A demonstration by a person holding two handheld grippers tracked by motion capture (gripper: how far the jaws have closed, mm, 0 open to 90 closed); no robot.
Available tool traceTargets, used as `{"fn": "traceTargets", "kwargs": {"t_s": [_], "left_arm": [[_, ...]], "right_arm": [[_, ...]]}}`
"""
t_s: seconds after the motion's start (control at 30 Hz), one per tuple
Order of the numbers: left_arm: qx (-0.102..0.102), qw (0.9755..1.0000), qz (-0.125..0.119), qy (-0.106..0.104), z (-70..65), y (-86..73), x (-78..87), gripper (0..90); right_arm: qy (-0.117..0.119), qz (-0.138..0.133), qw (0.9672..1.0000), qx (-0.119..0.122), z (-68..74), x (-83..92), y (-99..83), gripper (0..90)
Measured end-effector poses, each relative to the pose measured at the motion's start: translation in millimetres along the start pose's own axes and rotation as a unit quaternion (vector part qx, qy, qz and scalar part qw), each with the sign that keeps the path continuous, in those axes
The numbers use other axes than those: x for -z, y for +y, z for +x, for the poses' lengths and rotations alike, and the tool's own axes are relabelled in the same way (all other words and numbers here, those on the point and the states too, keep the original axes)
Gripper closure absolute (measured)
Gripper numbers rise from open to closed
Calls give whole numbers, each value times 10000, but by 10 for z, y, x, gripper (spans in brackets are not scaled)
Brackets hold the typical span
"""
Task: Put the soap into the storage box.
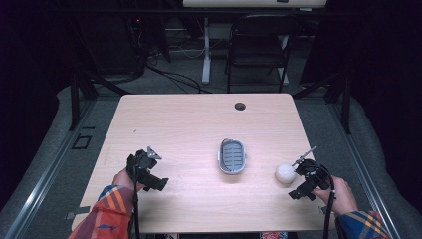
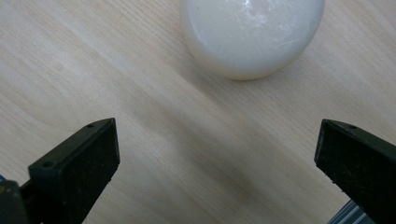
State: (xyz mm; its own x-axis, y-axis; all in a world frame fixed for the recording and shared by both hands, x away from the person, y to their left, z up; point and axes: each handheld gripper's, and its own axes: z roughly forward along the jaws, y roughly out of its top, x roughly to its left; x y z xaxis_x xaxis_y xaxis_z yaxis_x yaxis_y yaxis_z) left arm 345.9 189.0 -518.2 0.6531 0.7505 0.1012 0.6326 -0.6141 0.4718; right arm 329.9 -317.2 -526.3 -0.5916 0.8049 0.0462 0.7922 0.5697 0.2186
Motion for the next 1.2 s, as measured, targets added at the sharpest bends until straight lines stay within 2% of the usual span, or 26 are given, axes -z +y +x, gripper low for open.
{"fn": "traceTargets", "kwargs": {"t_s": [0.03,0.07,0.1,0.13,0.17,0.2,0.3,0.37,0.43,0.47,0.6,0.63,0.67,0.7,0.73,0.77,0.8,0.9,0.93,1.03,1.1,1.13,1.2], "left_arm": [[2,10000,-5,-8,-1,0,-1,2],[-2,10000,-2,-7,-2,1,-1,1],[-2,10000,-9,-5,-3,1,0,1],[0,10000,-8,-17,-3,0,3,1],[0,10000,-8,-17,-3,0,3,1],[6,10000,-6,-17,-1,-3,5,1],[9,10000,-1,-14,-1,-5,5,1],[-5,10000,3,-30,-5,-1,4,1],[-26,10000,14,-37,-8,0,2,1],[-22,10000,10,-36,-8,0,2,1],[-13,10000,20,-38,-5,-3,5,1],[-11,10000,12,-39,-5,-3,5,1],[-12,10000,20,-37,-5,-3,5,1],[-12,10000,20,-37,-5,-3,5,2],[-16,10000,23,-37,-6,-2,4,1],[-16,10000,16,-37,-7,-2,5,1],[-15,10000,15,-41,-7,-2,5,1],[-13,10000,17,-44,-5,-3,6,1],[-13,10000,18,-44,-6,-3,6,1],[-18,10000,21,-46,-6,-3,6,1],[-20,10000,23,-48,-6,-2,5,2],[-19,10000,24,-46,-6,-2,5,1],[-18,10000,23,-46,-7,-2,5,1]], "right_arm": [[-25,-19,10000,-12,5,-4,-2,0],[-39,178,9997,136,-10,17,12,0],[-40,253,9995,177,-15,20,17,0],[-38,143,9999,80,-4,-4,7,0],[-38,143,9999,80,-4,-4,7,0],[-65,339,9992,225,-18,10,26,0],[10,139,9999,31,7,-29,17,0],[-80,237,9997,69,6,-29,21,0],[-36,275,9996,65,5,-32,22,0],[-120,211,9997,-8,14,-52,14,0],[-269,538,9978,296,11,-23,61,0],[-314,468,9981,244,26,-33,56,0],[-198,330,9992,124,41,-61,44,0],[-198,330,9992,124,41,-61,44,0],[-277,473,9981,282,33,-53,58,0],[-261,325,9990,174,45,-73,44,0],[-295,498,9979,297,31,-45,62,0],[-396,666,9960,443,24,-18,82,0],[-352,514,9975,345,35,-41,66,0],[-334,657,9962,462,33,-32,83,0],[-325,619,9965,467,34,-27,86,0],[-299,470,9977,377,42,-41,77,0],[-282,497,9975,412,42,-20,93,0]]}}
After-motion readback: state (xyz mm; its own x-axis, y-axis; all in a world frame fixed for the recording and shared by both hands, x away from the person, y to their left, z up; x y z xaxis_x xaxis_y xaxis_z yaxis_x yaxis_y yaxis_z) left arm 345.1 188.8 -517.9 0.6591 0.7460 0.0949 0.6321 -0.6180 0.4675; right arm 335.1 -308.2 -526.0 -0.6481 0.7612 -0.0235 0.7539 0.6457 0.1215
